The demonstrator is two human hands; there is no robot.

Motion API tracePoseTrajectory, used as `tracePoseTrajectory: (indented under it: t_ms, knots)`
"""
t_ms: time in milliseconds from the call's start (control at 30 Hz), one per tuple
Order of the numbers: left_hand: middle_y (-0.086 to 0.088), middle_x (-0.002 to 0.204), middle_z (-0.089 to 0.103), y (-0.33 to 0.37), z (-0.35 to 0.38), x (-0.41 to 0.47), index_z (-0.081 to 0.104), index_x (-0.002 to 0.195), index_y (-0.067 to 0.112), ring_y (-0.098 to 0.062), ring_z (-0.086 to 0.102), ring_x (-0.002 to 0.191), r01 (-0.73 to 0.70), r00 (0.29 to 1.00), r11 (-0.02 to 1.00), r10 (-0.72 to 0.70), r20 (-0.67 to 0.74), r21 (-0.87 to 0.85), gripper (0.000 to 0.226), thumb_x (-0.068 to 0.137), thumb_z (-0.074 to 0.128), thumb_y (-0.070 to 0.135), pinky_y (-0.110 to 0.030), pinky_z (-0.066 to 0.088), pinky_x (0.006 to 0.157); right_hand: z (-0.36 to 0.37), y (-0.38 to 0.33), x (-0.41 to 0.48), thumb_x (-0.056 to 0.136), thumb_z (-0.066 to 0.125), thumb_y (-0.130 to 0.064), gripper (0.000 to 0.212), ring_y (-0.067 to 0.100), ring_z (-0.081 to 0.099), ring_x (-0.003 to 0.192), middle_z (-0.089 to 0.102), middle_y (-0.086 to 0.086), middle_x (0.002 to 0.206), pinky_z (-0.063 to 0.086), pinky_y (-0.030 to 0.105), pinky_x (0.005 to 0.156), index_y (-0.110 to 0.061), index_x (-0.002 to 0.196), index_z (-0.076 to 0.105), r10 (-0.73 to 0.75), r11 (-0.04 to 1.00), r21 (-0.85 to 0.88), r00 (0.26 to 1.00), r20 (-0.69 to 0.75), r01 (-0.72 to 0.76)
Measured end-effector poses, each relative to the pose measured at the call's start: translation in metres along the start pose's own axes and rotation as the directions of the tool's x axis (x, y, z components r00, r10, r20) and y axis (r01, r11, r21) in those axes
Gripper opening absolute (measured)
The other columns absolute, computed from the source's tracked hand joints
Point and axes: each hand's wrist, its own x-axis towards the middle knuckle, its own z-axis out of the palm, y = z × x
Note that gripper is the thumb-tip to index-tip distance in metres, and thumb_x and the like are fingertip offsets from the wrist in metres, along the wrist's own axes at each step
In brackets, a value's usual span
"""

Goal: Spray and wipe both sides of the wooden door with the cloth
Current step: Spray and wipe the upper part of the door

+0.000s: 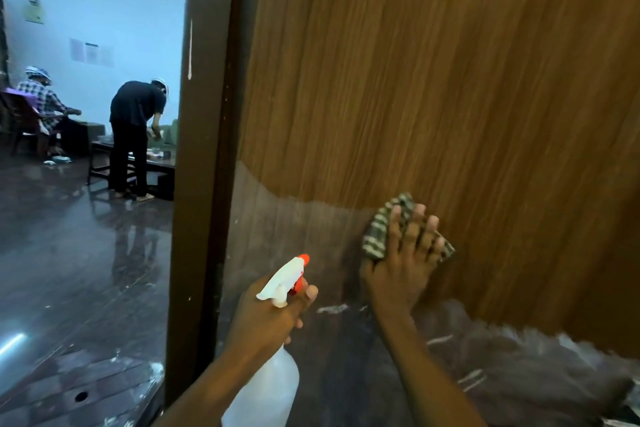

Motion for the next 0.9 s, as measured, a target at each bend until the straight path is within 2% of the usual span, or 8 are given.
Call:
tracePoseTrajectory:
  t_ms: [133,200,267,433,567,767,833,900]
  knots:
    - [-0.005,0.085,0.068,0.003,-0.019,0.002,0.058,0.109,0.021,-0.021,0.067,0.071,-0.025,1.0,1.0,0.025,0.0,-0.005,0.045,0.072,0.07,0.044,-0.022,0.048,0.05,0.014,-0.03,-0.027,0.087,0.062,-0.044,0.076,0.036,0.021,0.148,0.024,0.01,0.16,0.016,0.054,0.119,-0.022,0.153,0.031,-0.426,0.905,0.017,0.903,0.06,0.426]
    - [-0.005,0.085,0.069,0.003,-0.029,0.002,0.059,0.109,0.019,-0.022,0.067,0.072,-0.036,0.999,0.999,0.036,0.01,-0.016,0.055,0.065,0.068,0.051,-0.024,0.051,0.053,0.014,-0.013,-0.05,0.083,0.068,-0.045,0.081,0.031,0.02,0.149,0.019,0.005,0.163,0.016,0.051,0.119,-0.024,0.153,0.032,-0.522,0.852,0.028,0.846,0.108,0.523]
    - [-0.004,0.086,0.07,0.002,-0.039,0.004,0.06,0.107,0.017,-0.023,0.068,0.072,-0.027,1.0,0.999,0.027,-0.009,-0.028,0.062,0.059,0.067,0.054,-0.026,0.054,0.056,0.011,0.003,-0.059,0.084,0.064,-0.044,0.078,0.03,0.019,0.149,0.014,0.002,0.164,0.017,0.051,0.119,-0.025,0.152,0.033,-0.493,0.868,0.006,0.861,0.125,0.497]
    - [-0.003,0.088,0.069,0.0,-0.059,0.011,0.061,0.106,0.016,-0.025,0.067,0.072,-0.048,0.998,0.998,0.047,-0.034,-0.044,0.06,0.058,0.066,0.051,-0.027,0.055,0.058,0.007,-0.048,-0.011,0.096,0.04,-0.044,0.063,0.038,0.017,0.148,0.022,0.015,0.16,0.016,0.059,0.117,-0.016,0.152,0.032,-0.128,0.992,0.008,0.991,0.024,0.128]
    - [-0.003,0.092,0.07,0.004,-0.073,0.018,0.061,0.11,0.017,-0.024,0.068,0.071,-0.084,0.995,0.996,0.082,-0.065,-0.037,0.067,0.055,0.064,0.054,-0.03,0.056,0.058,0.016,-0.112,0.014,0.097,0.044,-0.048,0.065,0.036,0.015,0.149,0.022,0.011,0.161,0.012,0.057,0.119,-0.02,0.154,0.03,-0.336,0.942,0.032,0.942,0.026,0.335]
    - [-0.005,0.092,0.068,0.01,-0.093,0.019,0.054,0.119,0.02,-0.019,0.066,0.065,-0.119,0.987,0.993,0.116,-0.114,-0.022,0.071,0.058,0.063,0.054,-0.02,0.049,0.049,0.024,-0.095,-0.024,0.094,0.048,-0.049,0.068,0.03,0.009,0.151,0.018,0.005,0.163,0.007,0.051,0.122,-0.024,0.154,0.028,-0.68,0.73,0.024,0.723,0.124,0.683]
    - [-0.006,0.091,0.068,0.008,-0.103,0.017,0.054,0.121,0.019,-0.019,0.066,0.065,-0.143,0.984,0.989,0.139,-0.109,-0.032,0.075,0.056,0.064,0.056,-0.021,0.049,0.05,0.019,-0.095,-0.014,0.093,0.051,-0.05,0.069,0.03,0.013,0.151,0.021,0.005,0.162,0.008,0.053,0.121,-0.024,0.154,0.03,-0.628,0.776,0.007,0.773,0.089,0.63]
    - [-0.007,0.093,0.068,0.004,-0.114,0.016,0.053,0.125,0.019,-0.019,0.065,0.066,-0.16,0.982,0.987,0.156,-0.109,-0.028,0.078,0.058,0.064,0.056,-0.024,0.05,0.051,0.013,-0.121,0.011,0.096,0.046,-0.049,0.065,0.032,0.016,0.15,0.021,0.006,0.162,0.014,0.057,0.119,-0.024,0.154,0.03,-0.469,0.883,0.009,0.883,0.024,0.469]
